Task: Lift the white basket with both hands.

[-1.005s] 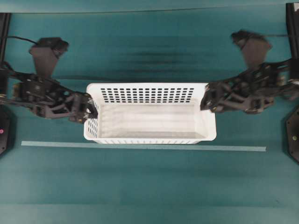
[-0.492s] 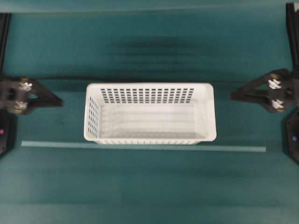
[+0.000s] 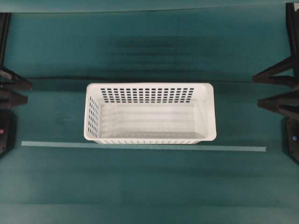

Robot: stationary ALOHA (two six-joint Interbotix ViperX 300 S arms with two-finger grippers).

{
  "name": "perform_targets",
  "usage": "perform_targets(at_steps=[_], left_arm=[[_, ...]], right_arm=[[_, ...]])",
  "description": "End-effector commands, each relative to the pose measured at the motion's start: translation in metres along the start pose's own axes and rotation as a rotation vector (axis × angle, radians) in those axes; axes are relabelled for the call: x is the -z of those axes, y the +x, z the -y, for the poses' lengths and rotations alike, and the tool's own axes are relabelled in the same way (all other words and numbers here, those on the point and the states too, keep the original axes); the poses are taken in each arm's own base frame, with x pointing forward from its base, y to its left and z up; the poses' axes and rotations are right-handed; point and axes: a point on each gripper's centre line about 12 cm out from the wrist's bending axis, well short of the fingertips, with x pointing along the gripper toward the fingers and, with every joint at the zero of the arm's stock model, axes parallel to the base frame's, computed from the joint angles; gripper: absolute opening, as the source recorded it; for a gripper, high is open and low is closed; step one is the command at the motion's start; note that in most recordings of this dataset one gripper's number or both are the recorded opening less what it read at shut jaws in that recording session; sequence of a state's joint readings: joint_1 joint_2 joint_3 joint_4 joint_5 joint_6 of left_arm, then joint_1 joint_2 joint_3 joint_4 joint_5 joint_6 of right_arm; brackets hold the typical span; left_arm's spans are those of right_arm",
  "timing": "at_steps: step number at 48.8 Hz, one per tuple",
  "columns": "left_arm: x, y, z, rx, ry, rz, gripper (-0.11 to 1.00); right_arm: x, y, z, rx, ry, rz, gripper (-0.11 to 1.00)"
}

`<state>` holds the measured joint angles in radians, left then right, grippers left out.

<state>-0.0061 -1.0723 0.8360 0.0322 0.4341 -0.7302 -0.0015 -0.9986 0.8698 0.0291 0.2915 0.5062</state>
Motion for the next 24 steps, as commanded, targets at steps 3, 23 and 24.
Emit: perform_targets(at_steps=[3,23,24], left_arm=[[-0.005,0.006,0.013,0.072,0.156,0.039,0.79],[-0.016,-0.004,0.036,0.211,0.459,0.189,0.79],[-0.016,-0.004,0.037,0.216,0.462,0.187,0.79]], right_arm=[[-0.005,0.0,-0.009,-0.055,-0.105,0.049,0.95],[-0.032,-0.039,-0.036,-0.211,-0.252,0.27,0.92],[-0.032,-0.04,-0.036,-0.211,-0.254,0.271,0.92]])
